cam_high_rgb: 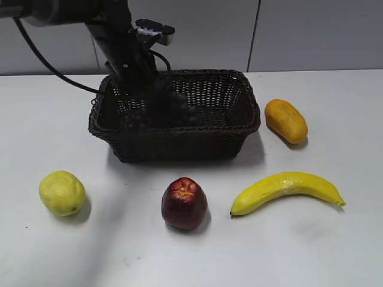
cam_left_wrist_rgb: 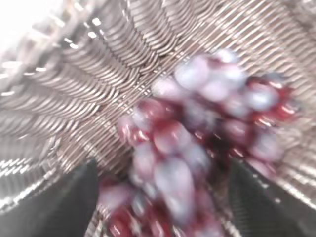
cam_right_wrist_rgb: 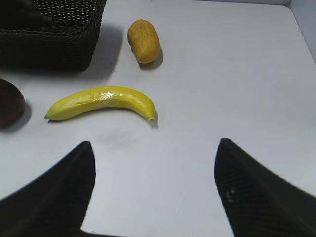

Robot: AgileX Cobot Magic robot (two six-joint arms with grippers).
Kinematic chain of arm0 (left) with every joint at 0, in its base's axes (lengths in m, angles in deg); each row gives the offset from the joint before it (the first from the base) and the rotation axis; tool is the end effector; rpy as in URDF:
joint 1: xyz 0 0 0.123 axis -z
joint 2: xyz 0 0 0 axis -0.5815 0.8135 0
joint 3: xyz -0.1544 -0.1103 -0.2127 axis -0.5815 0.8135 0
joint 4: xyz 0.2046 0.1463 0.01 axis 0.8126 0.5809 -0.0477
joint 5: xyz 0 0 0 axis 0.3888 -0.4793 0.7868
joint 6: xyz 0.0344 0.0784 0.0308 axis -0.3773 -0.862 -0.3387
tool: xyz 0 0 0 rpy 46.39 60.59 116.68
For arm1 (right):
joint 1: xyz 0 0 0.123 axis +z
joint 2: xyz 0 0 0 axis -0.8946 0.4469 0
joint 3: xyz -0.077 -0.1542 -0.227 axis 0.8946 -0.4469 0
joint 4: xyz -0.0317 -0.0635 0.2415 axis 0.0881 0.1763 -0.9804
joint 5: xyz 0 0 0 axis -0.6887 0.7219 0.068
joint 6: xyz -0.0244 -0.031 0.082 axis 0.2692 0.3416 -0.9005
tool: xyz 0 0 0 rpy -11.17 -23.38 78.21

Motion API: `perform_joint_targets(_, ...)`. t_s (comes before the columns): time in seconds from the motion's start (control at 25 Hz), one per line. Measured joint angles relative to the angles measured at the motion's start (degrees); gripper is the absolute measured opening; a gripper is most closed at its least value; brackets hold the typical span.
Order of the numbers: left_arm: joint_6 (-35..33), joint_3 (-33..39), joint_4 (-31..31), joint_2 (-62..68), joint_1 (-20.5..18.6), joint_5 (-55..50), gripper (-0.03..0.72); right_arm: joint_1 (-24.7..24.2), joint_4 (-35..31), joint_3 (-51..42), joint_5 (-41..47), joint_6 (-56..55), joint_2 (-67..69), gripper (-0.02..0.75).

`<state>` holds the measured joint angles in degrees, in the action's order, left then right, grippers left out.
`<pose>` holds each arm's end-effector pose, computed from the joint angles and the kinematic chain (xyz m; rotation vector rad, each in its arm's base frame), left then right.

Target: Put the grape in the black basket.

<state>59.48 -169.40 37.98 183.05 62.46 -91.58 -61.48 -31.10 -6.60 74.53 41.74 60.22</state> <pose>0.4190 -0.2325 0.1921 0.9569 2.6247 -0.3423 -0.0076 0.0146 0.2825 -0.1929 1.9898 0.1526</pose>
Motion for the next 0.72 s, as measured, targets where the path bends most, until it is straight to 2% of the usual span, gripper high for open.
perform_joint_targets(0.2,0.1,0.0,-0.1,-5.3,-0.6,-3.2,0.623,0.0,0.0,0.0,-0.1,0.0,0.0,0.572)
perform_joint_targets(0.32,1.9,0.0,0.3,-10.2,-3.0,-5.2,0.622,0.0,0.0,0.0,-0.1,0.0,0.0,0.572)
perform_joint_targets(0.72,7.4,0.0,4.8,-24.3,-19.0,-15.5,0.587,0.0,0.0,0.0,-0.1,0.0,0.0,0.572)
